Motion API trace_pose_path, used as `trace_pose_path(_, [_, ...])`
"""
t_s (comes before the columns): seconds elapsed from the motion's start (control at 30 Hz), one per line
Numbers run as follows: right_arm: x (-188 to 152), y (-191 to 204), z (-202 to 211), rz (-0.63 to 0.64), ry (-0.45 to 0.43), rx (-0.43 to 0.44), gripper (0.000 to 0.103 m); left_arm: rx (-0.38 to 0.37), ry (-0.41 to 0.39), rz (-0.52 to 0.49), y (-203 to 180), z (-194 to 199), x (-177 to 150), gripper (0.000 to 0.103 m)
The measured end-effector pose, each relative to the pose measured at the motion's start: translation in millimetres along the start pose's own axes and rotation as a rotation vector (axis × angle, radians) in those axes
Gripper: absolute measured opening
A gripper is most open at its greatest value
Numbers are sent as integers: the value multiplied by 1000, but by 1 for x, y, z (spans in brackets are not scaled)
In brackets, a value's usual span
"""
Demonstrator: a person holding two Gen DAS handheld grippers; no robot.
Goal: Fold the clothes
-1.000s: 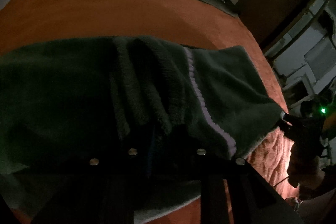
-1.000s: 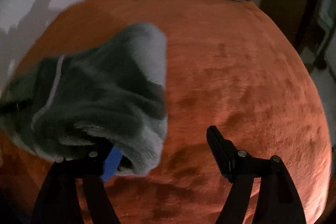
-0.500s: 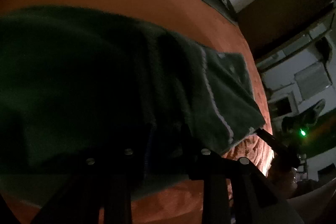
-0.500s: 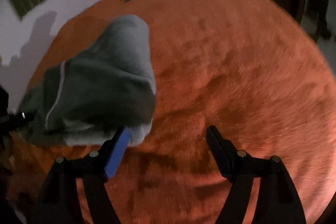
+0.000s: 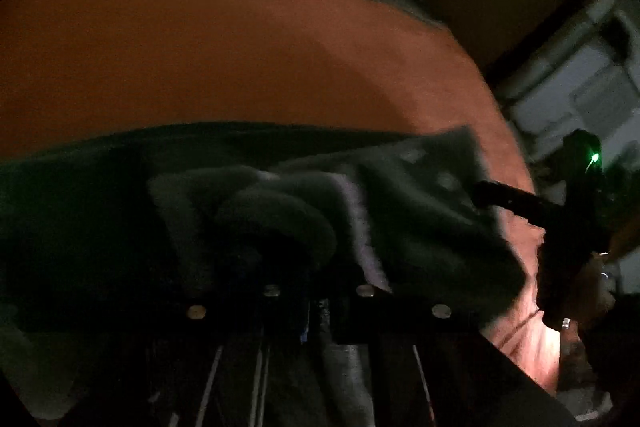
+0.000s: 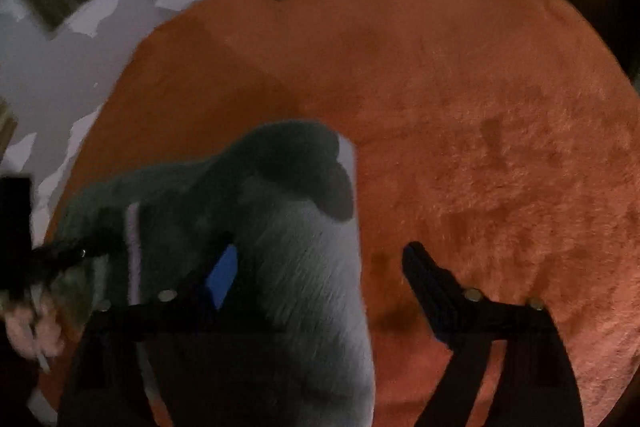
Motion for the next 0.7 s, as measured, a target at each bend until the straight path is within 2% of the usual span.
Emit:
trace_pose_path(0.07, [2,-2,-8,-23,19,11,73,56,-15,-23,26,-2,8,12])
trace_pose_path(0.13, [0,-3,-14,-15,24,18,73,7,67,17,38,-16,-4,12])
trace_pose_path(0.2, [-3,-3,-14,-9,24,8,73,-5,46,6,38,-5,-6,13])
trace_pose_path(0.23, [-3,-2,-11,-26,18,11,73,8,29,-22,37,6,-6,17])
trace_pose_path(0.3, [0,1,1,-54,-11,6,73,65,-3,-40,40,29,-13,36])
trace_pose_path(0.33, [3,3,10,-65,-34,-1,73,99,-18,-34,43,43,-18,49])
trace_pose_path(0.37, [5,5,19,-53,-58,-18,73,101,-22,-3,45,58,-28,54])
trace_pose_path(0.47, [5,24,48,10,-127,-20,73,-16,17,64,33,77,-63,54])
trace_pose_path(0.57, [-9,52,63,86,-138,22,73,23,30,81,35,88,-97,54])
trace_pose_path(0.67, [-20,83,63,178,-135,51,73,101,-72,153,70,119,-112,54])
trace_pose_path(0.7, [-14,90,55,214,-136,66,73,143,-140,209,92,138,-113,54])
Point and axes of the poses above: each gripper's, at about its wrist camera, not at the fingertips, and z roughly against the way its jaws point, y to its left, x to its top, the point moved 9 cm from there along -z, roughly the way its jaws point, and after that the axes turned 7 degrees about -y, right-handed, at the moved point
